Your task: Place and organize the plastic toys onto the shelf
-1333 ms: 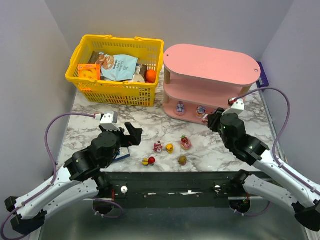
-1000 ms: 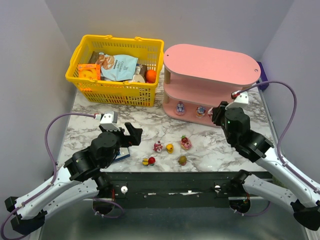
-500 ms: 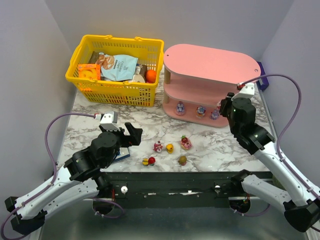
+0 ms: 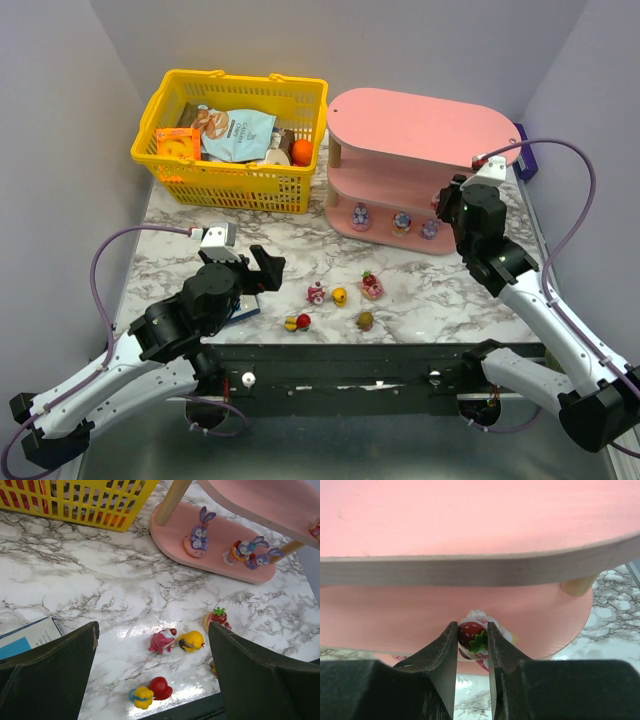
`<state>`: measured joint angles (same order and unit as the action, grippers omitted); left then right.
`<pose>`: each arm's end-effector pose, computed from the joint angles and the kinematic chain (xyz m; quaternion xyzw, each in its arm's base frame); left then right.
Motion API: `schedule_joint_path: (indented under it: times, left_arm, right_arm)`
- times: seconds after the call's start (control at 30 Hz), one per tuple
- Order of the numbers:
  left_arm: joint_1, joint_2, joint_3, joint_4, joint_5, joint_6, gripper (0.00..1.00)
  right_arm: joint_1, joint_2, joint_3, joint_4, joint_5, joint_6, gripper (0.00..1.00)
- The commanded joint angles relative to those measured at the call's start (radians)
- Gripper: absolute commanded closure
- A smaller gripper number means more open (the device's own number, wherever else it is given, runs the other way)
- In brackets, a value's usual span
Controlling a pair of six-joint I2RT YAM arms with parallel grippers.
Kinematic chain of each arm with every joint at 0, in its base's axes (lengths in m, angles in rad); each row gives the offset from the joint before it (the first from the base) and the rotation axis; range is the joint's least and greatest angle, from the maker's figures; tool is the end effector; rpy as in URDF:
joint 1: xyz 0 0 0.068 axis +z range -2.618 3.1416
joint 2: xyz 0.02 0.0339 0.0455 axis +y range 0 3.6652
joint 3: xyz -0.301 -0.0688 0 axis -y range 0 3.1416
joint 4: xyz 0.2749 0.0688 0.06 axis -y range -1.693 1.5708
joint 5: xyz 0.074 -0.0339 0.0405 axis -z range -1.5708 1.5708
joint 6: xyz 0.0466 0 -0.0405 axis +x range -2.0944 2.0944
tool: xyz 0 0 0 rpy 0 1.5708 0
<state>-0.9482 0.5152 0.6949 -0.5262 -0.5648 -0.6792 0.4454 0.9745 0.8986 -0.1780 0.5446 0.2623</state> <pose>0.0928 -0.0866 0.3315 -0.0533 0.8004 -0.2445 0.5448 0.2268 0.0815 0.3729 0.0942 0.7737 0.0047 0.6265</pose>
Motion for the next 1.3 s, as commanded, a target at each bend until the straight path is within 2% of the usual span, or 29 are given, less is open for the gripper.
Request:
schedule_joint_path:
  times: [0.0, 0.17, 0.2, 0.37, 0.57, 0.7, 0.8, 0.97, 1.07, 1.17, 1.2, 1.27]
  left_arm:
    - [0.005, -0.001, -0.001, -0.014, -0.027, -0.002, 0.01]
    - [0.005, -0.003, -0.001, -0.015, -0.029, -0.002, 0.01]
    - [0.005, -0.003, 0.0, -0.015, -0.029, -0.002, 0.01]
    - [0.005, 0.003, -0.001, -0.015, -0.027, -0.005, 0.01]
    - [0.005, 0.003, -0.001, -0.014, -0.026, -0.005, 0.01]
    - [0.006, -0.001, -0.002, -0.015, -0.024, -0.005, 0.01]
    - [0.005, 0.0, -0.001, -0.012, -0.024, -0.005, 0.01]
    - [0.003, -0.003, -0.003, -0.015, -0.023, -0.008, 0.01]
    - [0.006, -0.009, -0.005, -0.018, -0.021, -0.008, 0.01]
    - [0.005, -0.017, -0.005, -0.018, -0.02, -0.01, 0.01]
    - [0.005, -0.018, -0.006, -0.018, -0.02, -0.011, 0.01]
    - [0.005, -0.018, -0.006, -0.015, -0.021, -0.014, 0.01]
  right_arm:
    - [-0.02, 0.016, 0.0, 0.054, -0.021, 0.021, 0.99]
    - [-0.03, 0.032, -0.003, 0.051, -0.005, 0.038, 0.99]
    - [-0.03, 0.033, -0.004, 0.051, 0.0, 0.038, 0.92]
    - [-0.03, 0.041, -0.007, 0.06, 0.012, 0.026, 0.81]
    - [-0.03, 0.035, -0.006, 0.066, 0.015, 0.014, 0.63]
    - [-0.03, 0.013, -0.007, 0.068, 0.034, 0.005, 0.47]
    - [-0.03, 0.006, -0.003, 0.068, 0.043, -0.001, 0.43]
    - [-0.03, -0.04, -0.02, 0.063, 0.015, 0.014, 0.43]
    - [-0.03, -0.083, -0.036, 0.035, -0.024, 0.034, 0.49]
    - [-0.03, -0.117, -0.064, 0.005, -0.058, 0.067, 0.64]
    - [-0.03, -0.122, -0.072, -0.001, -0.08, 0.078, 0.76]
    - [-0.031, -0.119, -0.093, -0.005, -0.092, 0.089, 0.85]
